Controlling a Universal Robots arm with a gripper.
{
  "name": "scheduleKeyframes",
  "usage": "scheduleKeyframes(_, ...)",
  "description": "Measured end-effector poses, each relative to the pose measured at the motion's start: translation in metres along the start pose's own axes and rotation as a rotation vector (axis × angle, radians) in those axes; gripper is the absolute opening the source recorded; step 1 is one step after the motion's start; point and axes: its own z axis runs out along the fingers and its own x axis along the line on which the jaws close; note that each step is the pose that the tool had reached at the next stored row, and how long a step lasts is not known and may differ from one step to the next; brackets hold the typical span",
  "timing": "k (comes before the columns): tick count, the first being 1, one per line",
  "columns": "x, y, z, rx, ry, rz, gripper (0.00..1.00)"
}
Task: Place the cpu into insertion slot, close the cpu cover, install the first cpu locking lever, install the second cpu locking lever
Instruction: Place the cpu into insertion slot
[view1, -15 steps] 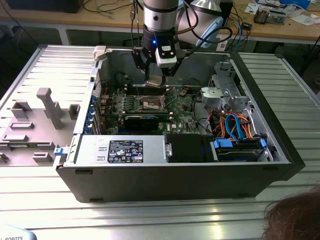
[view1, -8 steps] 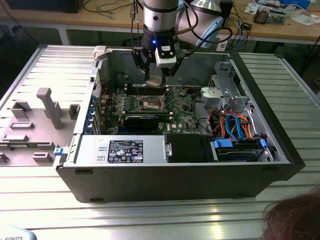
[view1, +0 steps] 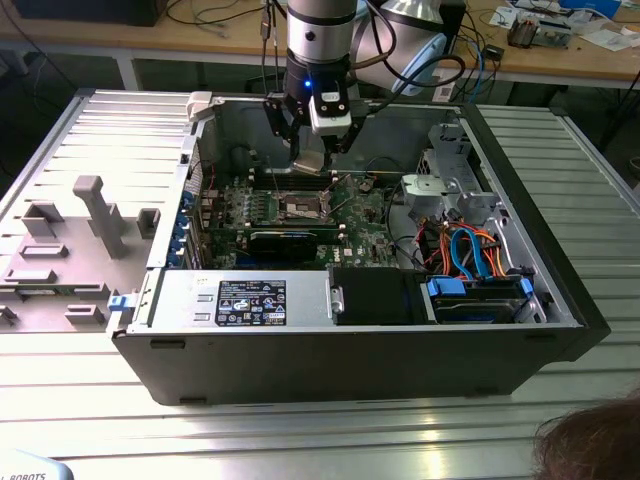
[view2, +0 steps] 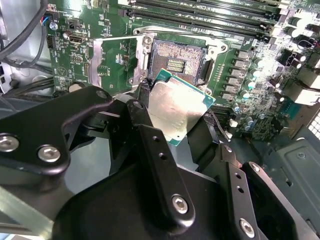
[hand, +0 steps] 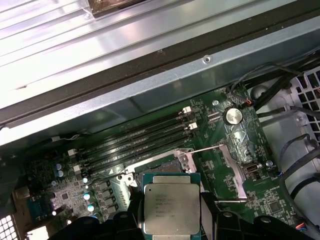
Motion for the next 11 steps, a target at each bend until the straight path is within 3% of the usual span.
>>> scheduleKeyframes(11, 0.0, 0.0, 0.0004, -0.0004, -0.0017, 0.024, 0.55)
